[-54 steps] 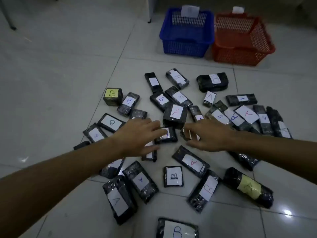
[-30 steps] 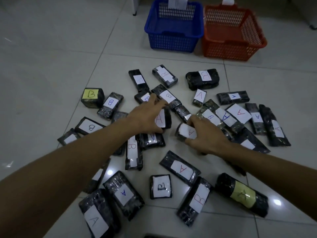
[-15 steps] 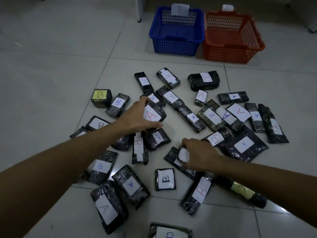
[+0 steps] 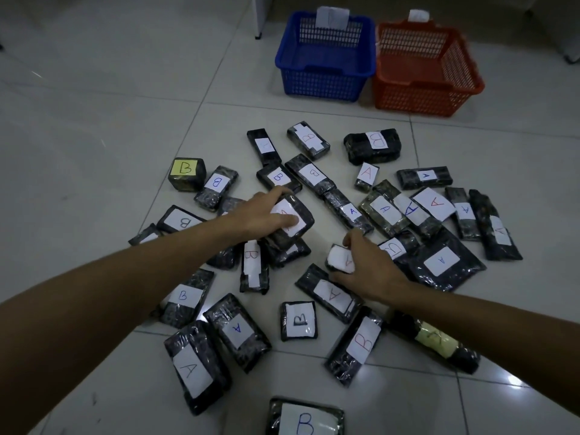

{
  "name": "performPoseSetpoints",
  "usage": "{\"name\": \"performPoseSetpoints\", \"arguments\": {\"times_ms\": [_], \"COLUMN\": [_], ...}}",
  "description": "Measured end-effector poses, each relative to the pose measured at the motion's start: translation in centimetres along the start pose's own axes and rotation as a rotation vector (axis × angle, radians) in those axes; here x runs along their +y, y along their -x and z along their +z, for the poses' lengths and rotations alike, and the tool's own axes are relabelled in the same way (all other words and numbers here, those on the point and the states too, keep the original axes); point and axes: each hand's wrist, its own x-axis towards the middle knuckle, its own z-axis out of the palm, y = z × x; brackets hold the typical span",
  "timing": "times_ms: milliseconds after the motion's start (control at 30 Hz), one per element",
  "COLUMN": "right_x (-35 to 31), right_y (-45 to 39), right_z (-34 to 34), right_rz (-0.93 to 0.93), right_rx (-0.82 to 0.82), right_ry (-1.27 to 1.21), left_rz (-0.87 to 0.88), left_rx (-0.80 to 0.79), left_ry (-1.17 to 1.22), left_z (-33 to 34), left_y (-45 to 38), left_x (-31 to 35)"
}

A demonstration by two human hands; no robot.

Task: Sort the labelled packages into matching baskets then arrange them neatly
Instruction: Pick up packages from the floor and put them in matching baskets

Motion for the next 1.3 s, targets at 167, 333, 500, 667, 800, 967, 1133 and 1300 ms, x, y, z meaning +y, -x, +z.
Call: {"name": "performPoseSetpoints", "arguments": {"times_ms": [167, 333, 500, 667, 800, 967, 1133, 1300], "right_x": [1.1, 0.9, 1.2, 0.6, -1.1, -5.5, -8.2, -6.2], "right_y": [-0.4, -0.6, -1.3, -1.6, 1.9, 8.5, 15.0, 15.9], "right_z": [-0.1, -0.8, -2.5, -7.0, -12.7, -24.2, -36.3, -45.1], "right_rz": [-0.027, -0.039, -0.045, -0.002, 0.133, 0.334, 0.450, 0.390], "right_rx": [0.019, 0.081, 0.109, 0.115, 0.134, 0.198, 0.243, 0.211], "right_ry": [0.076, 0.076, 0.049, -0.005, -0.205, -0.550, -0.869, -1.004], "left_rz": [-0.026, -0.037, -0.061, -0.125, -0.239, -0.344, -0.461, -0.468], "left_rx": [-0.050, -0.056, -0.002, -0.012, -0.065, -0.021, 0.055, 0.135], "left_ry": [0.076, 0.083, 0.100, 0.315, 0.508, 0.775, 0.862, 0.892], "left_z": [0.0, -0.1, -1.0, -2.9, -4.8, -9.5, -12.1, -11.6], "left_y": [0.4, 0.5, 0.0, -0.1, 2.8, 8.3, 12.9, 11.9], "left_x": [-0.2, 0.0, 0.6, 2.9, 8.2, 20.9, 33.6, 42.2]}}
